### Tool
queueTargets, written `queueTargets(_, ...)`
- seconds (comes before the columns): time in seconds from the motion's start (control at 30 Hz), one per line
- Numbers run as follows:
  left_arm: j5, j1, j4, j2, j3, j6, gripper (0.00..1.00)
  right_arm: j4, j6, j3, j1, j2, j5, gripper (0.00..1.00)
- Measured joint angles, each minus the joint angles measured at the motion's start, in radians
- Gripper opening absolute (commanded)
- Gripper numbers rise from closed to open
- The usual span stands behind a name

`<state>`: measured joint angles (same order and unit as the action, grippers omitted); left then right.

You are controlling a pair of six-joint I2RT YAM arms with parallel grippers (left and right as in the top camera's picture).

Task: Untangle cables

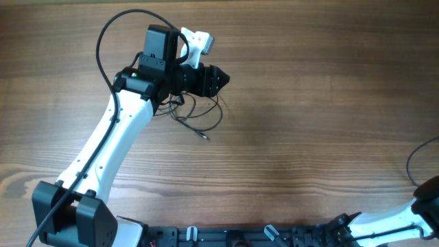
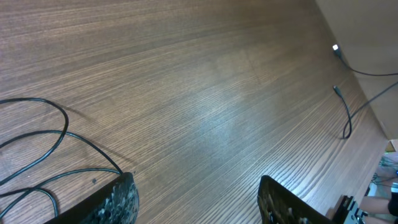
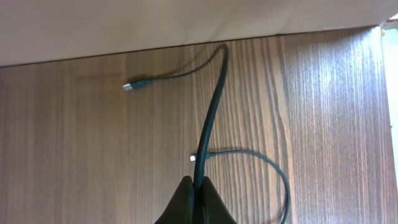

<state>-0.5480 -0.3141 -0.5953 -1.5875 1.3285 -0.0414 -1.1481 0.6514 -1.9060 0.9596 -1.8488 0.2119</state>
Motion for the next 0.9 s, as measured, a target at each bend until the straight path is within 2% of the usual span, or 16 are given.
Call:
queueTargets(0.1,0.0,0.0,0.0,0.0,0.0,0.0,0.65,0.07,0.015,0.097,0.002,-0.003,0.023,0.04)
queueTargets(0.17,0.0,0.0,0.0,0.0,0.0,0.0,0.66,0.148,0.029,0.252,0.006,-0.014,0.026,0.04)
queueTargets(0.33,0.0,0.0,0.0,0.0,0.0,0.0,0.67,0.274,0.041,0.478,0.006,-0.024,0.016,0.04)
queueTargets(0.43,0.0,0.0,0.004,0.0,0.0,0.0,0.65,0.28,0.045,0.49,0.006,-0.025,0.0,0.04)
queueTargets(0.53,0.0,0.0,0.018,0.0,0.0,-0.001,0.71,0.282,0.045,0.49,0.006,-0.025,-0.002,0.08)
queueTargets(0.57,0.0,0.0,0.019,0.0,0.0,-0.001,0.71,0.283,0.045,0.49,0.006,-0.025,-0.003,0.17)
queueTargets(0.6,0.0,0.0,0.02,0.0,0.0,0.0,0.71,0.286,0.045,0.49,0.006,-0.025,-0.006,0.34)
queueTargets(0.63,0.0,0.0,0.024,0.0,0.0,0.0,0.71,0.29,0.048,0.49,0.006,-0.025,-0.009,0.42)
queueTargets(0.7,0.0,0.0,0.043,0.0,0.0,0.0,0.71,0.29,0.051,0.49,0.006,-0.025,-0.021,0.52)
queueTargets(0.73,0.0,0.0,0.05,0.0,0.0,0.0,0.72,0.289,0.05,0.49,0.006,-0.025,-0.039,0.6)
queueTargets(0.83,0.0,0.0,0.062,0.0,0.0,-0.001,0.77,0.289,0.01,0.466,0.004,-0.025,-0.15,0.67)
queueTargets(0.9,0.0,0.0,0.076,0.0,0.0,0.0,0.77,0.305,-0.028,0.443,-0.003,-0.019,-0.207,0.68)
